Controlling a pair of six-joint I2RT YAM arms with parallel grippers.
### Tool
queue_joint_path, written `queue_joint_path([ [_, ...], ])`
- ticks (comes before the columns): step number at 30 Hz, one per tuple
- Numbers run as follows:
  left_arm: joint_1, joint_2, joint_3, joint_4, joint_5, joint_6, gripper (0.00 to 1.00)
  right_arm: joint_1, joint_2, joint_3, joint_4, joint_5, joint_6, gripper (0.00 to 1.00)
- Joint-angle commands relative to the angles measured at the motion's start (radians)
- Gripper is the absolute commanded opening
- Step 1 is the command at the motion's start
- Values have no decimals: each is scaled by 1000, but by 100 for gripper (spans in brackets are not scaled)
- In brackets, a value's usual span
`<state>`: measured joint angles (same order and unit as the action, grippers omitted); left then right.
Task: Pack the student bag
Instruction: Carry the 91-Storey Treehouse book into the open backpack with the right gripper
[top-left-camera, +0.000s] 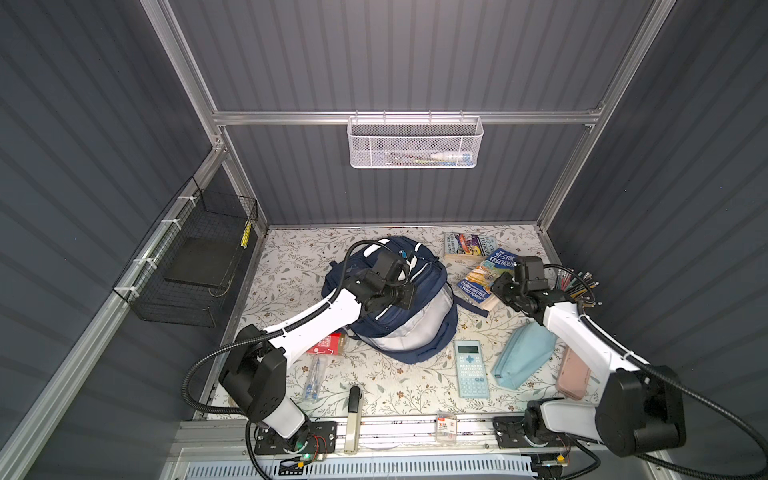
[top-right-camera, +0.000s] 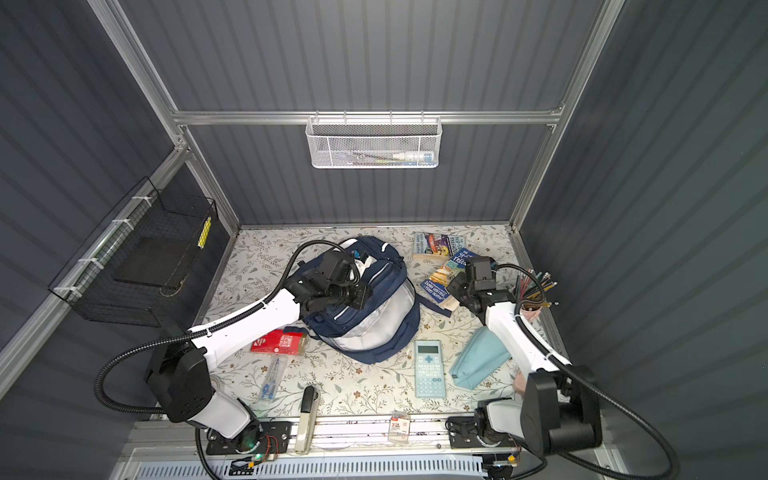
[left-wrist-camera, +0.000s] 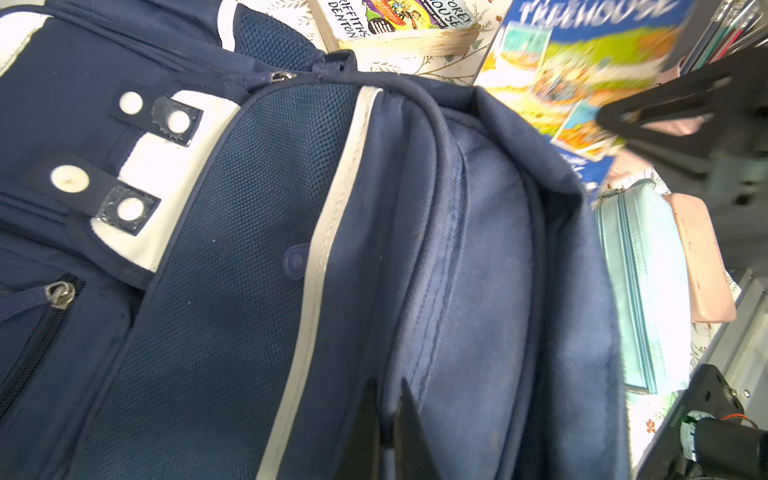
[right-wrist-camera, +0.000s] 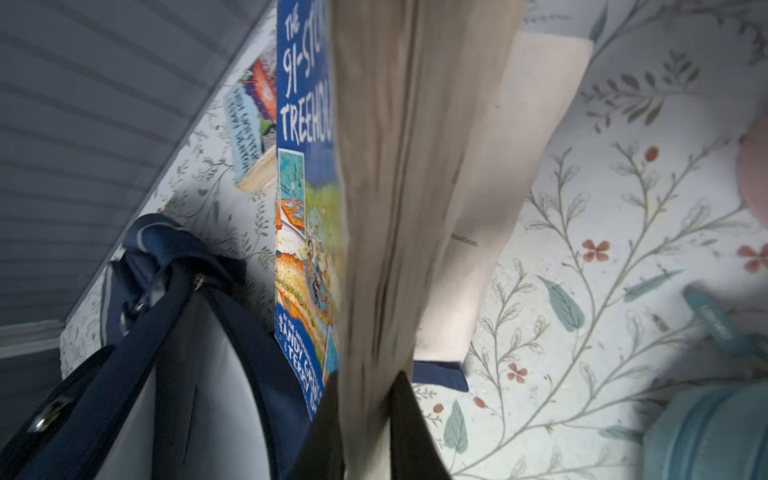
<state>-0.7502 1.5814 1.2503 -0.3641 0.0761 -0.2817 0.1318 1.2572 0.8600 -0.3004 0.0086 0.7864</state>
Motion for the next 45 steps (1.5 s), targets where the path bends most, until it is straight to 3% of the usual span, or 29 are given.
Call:
queue_joint_path([
  [1, 11, -21, 59, 25, 25, -18, 0, 6, -108, 21, -28, -77, -133, 0],
  [5, 12, 3, 76, 28, 39, -21, 0, 22, -229, 31, -127, -214, -162, 0],
  [10, 14, 39, 128, 13, 57, -10, 0, 126, -316, 92, -306, -239, -146, 0],
  [12, 13, 50, 148, 0, 43, -2, 0, 156, -341, 126, -395, -229, -111, 0],
  [15, 13, 54, 155, 4, 33, -14, 0, 162, -329, 98, -436, -331, -21, 0],
  [17, 13, 54, 155, 19, 61, -31, 0, 202, -332, 25, -324, -390, 34, 0],
  [23, 13, 37, 215, 8, 92, -51, 0, 270, -220, -94, 21, -362, 135, 0],
  [29, 13, 49, 266, -16, 183, -58, 0, 384, -15, -38, 213, -178, 139, 0],
  [34, 25, 31, 296, -51, 220, -19, 0, 418, 115, -71, 454, 20, 184, 0],
  [37, 59, 26, 330, -78, 245, -16, 0, 430, 221, -57, 617, 19, 186, 0],
  [41, 116, 36, 348, -30, 405, -57, 0, 461, 347, -24, 810, 3, 215, 0],
  [45, 129, 82, 434, -85, 443, -27, 0, 513, 466, 59, 835, 15, 266, 0],
])
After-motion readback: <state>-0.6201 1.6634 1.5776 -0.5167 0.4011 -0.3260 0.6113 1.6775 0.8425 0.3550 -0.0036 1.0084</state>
